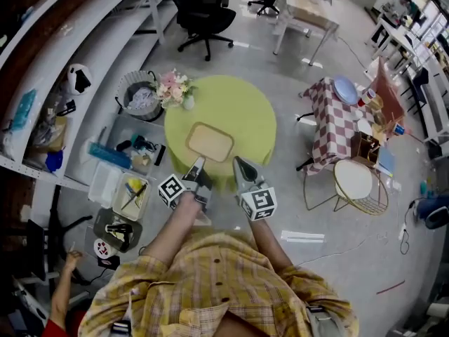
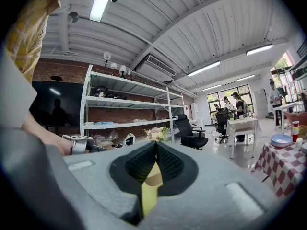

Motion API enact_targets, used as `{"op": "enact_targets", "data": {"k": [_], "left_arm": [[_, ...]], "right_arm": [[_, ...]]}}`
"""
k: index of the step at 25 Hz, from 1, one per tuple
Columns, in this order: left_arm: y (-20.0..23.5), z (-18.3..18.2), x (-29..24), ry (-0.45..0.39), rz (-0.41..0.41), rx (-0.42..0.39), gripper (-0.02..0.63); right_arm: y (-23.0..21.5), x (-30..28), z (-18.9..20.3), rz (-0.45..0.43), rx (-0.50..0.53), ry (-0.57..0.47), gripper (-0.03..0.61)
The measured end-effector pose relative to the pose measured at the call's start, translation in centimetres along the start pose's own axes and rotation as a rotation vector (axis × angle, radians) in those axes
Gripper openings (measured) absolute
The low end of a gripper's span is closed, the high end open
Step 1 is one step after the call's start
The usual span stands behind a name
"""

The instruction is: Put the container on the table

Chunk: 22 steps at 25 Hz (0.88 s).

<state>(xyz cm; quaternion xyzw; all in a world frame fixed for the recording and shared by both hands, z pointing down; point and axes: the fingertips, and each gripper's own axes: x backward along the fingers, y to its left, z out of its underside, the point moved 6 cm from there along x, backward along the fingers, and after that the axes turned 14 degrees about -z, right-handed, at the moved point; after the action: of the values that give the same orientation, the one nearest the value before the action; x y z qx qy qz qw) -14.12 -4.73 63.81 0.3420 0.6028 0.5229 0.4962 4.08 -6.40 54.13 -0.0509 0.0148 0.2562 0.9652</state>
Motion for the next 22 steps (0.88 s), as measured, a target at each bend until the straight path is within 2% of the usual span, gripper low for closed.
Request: {"op": "enact_targets", "data": {"k": [12, 22], "left_arm": [[-0.5, -6.0, -4.7, 0.124, -0.022, -0.020, 0.017], [-0.7, -8.6, -7.4, 0.207, -0.023, -0.035, 0.017]], "right_arm": [[-1.8, -6.2, -0.2, 0.123, -0.031, 0.024, -0.002], [-2.6, -8.8, 0.4, 0.197, -0.071, 0.026, -0.002]]}}
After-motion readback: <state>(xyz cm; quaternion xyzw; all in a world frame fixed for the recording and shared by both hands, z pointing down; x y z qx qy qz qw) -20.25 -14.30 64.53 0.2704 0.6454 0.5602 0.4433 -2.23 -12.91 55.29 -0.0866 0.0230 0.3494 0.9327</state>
